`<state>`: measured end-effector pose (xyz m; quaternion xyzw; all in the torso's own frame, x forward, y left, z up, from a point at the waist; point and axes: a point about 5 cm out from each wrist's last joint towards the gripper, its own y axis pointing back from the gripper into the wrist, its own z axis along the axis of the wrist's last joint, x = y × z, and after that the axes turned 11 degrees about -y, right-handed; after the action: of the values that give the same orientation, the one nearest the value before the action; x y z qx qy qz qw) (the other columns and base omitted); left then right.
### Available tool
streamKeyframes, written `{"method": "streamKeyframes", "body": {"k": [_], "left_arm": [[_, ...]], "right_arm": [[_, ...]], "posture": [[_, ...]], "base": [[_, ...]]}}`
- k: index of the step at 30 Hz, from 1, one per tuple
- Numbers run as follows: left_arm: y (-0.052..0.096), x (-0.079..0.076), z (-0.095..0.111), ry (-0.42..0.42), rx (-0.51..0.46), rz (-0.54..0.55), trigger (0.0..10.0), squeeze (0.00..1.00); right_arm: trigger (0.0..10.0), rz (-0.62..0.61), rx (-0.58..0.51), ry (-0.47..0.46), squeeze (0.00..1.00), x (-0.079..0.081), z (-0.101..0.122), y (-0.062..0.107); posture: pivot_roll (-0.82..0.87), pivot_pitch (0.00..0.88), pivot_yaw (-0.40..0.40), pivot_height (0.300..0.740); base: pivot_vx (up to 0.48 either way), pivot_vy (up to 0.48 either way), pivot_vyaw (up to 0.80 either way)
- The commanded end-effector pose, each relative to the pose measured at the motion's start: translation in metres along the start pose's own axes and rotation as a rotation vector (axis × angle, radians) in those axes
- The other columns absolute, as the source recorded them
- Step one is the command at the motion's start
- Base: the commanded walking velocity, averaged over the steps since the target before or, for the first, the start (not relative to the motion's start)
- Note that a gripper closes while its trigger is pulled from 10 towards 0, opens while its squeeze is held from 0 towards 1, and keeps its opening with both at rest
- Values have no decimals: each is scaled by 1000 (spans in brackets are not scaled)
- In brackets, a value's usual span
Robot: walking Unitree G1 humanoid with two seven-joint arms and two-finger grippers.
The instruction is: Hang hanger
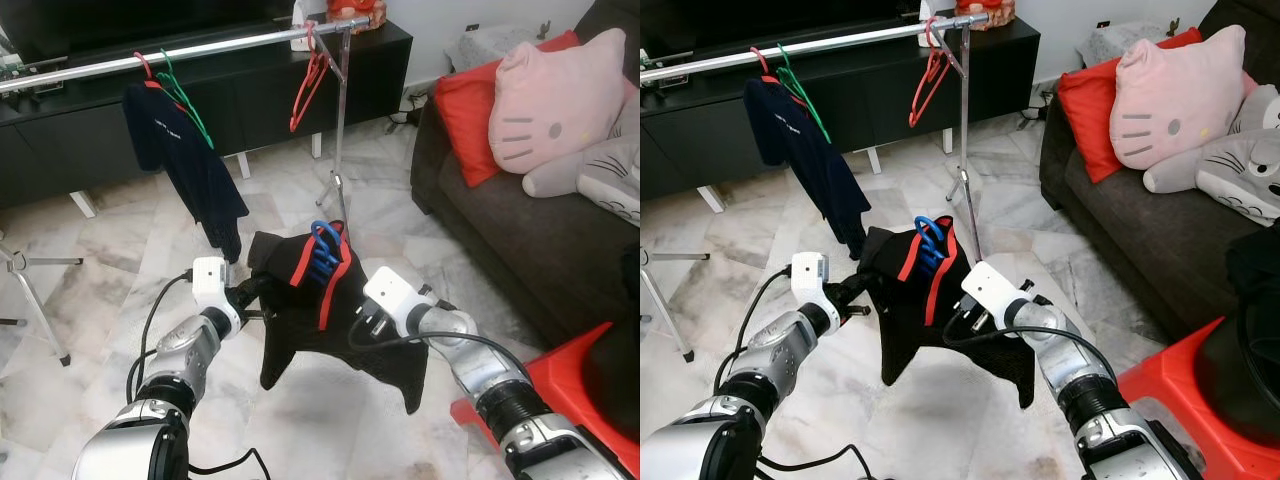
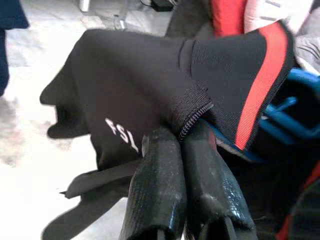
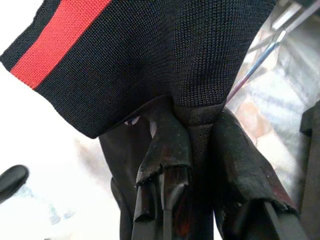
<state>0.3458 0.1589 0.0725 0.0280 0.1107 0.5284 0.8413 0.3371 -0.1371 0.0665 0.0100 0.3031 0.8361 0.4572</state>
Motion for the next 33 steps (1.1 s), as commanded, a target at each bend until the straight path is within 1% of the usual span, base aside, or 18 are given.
{"method": "streamKeyframes", "body": {"k": [1, 3, 4, 6, 7, 8, 9, 10, 11, 14, 16, 18, 20, 24, 25, 29, 30, 33], "left_arm": [[-1, -10, -3, -26, 33, -124, 0, 0], [1, -15, -8, -37, 72, -195, 0, 0], [1, -15, -8, -37, 72, -195, 0, 0], [6, -20, -15, -58, 121, -298, 0, 0], [6, -20, -15, -58, 121, -298, 0, 0], [10, -23, -19, -63, 147, -376, 902, 0], [16, -28, -23, -90, 162, -471, 4706, 0], [21, -32, -26, -107, 183, -539, 8667, 0], [25, -34, -29, -114, 199, -582, 10000, 0], [30, -35, -31, -143, 227, -632, 10000, 0], [33, -35, -34, -188, 255, -652, 10000, 0], [34, -36, -35, -198, 262, -658, 10000, 0], [36, -36, -36, -226, 282, -670, 10000, 0], [42, -33, -42, -312, 351, -671, 10000, 0], [40, -30, -43, -334, 356, -631, 10000, 1000], [38, -27, -43, -370, 359, -586, 10000, 1000], [39, -28, -45, -390, 378, -603, 10000, 1000], [43, -30, -48, -391, 395, -639, 10000, 1000]], "right_arm": [[0, -2, -55, -28, 0, 1, 10, -3], [0, -5, -70, -34, 0, 1, 13, -4], [0, -5, -70, -34, 0, 1, 13, -4], [0, -10, -77, -42, 0, -1, 14, -4], [0, -10, -77, -42, 0, -1, 14, -4], [0, -15, -82, -42, 0, -2, 15, -4], [0, -18, -84, -43, 0, -3, 15, -4], [0, -19, -85, -36, 0, -4, 16, -4], [0, -23, -89, -36, 0, -5, 16, -3], [0, -24, -113, -36, 0, -7, 19, -3], [0, -29, -126, -32, 0, -8, 22, -3], [0, -31, -129, -31, 0, -9, 22, -3], [0, -28, -145, -33, 0, -9, 25, -3], [0, 3, -212, -12, 0, -8, 36, -4], [0, 15, -229, -10, 0, -7, 38, -3], [0, 43, -266, 8, 0, -6, 43, -2], [0, 46, -272, 20, 0, -7, 43, 0], [0, 34, -264, 32, 0, -10, 39, 1]], "posture": [[-64, 89, 36, 740], [-64, 89, 36, 740], [-64, 89, 36, 740], [-64, 89, 36, 740], [-64, 89, 36, 740], [-64, 89, 36, 740], [-65, 87, 34, 740], [-65, 87, 34, 740], [-61, 80, 31, 740], [-61, 80, 31, 740], [-59, 73, 29, 740], [-59, 73, 29, 740], [-59, 67, 27, 740], [-54, 59, 23, 740], [-54, 59, 23, 740], [-54, 54, 20, 740], [-54, 54, 20, 740], [-58, 48, 18, 740]], "base": [[0, 0, 0], [0, 0, 0], [0, 0, 0], [0, 0, 0], [0, 0, 0], [0, 0, 0], [0, 0, 0], [0, 0, 0], [0, 0, 0], [0, 0, 0], [0, 0, 0], [0, 0, 0], [0, 0, 0], [0, 0, 0], [0, 0, 0], [0, 0, 0], [0, 0, 0], [0, 0, 0]]}}
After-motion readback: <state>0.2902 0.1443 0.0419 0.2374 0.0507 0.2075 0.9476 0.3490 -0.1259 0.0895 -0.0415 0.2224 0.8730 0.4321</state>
